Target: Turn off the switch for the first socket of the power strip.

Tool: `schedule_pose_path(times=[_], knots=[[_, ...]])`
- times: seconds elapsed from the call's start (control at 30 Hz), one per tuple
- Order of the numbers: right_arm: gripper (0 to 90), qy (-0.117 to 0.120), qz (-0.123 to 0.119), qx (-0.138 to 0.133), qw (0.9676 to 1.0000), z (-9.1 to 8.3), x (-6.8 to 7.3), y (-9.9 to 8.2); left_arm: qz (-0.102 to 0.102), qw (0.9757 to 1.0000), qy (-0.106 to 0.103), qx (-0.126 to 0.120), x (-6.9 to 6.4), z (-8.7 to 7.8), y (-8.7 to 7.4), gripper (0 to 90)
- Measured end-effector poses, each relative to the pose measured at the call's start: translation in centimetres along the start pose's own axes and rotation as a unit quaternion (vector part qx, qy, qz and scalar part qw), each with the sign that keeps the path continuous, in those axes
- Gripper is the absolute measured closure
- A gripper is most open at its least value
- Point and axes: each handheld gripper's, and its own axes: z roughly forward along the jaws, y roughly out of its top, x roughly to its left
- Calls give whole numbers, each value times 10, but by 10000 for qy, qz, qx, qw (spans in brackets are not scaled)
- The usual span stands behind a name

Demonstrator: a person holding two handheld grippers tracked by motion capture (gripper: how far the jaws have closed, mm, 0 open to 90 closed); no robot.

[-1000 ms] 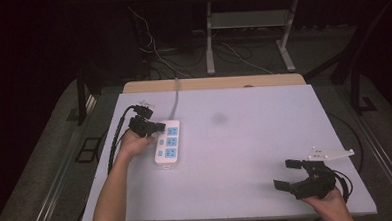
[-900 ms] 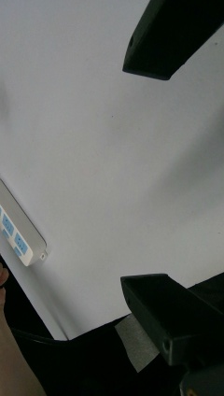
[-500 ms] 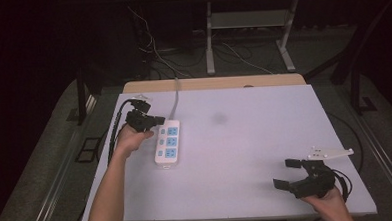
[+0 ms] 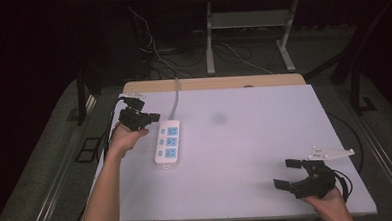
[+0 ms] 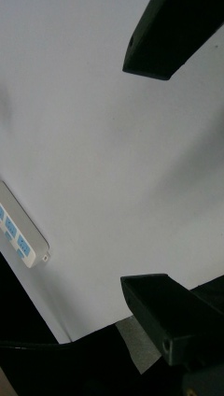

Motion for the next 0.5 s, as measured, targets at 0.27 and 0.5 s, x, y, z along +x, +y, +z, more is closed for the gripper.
schedule_pose_path(times=[0.27,0.5], knots=[[2,19,-18,-12,10000,0,1,0,-43,9999,40,-143,-11,-14,1,893],[2,39,-14,-31,10000,0,1,1,-84,9996,55,-258,-21,-24,1,892]])
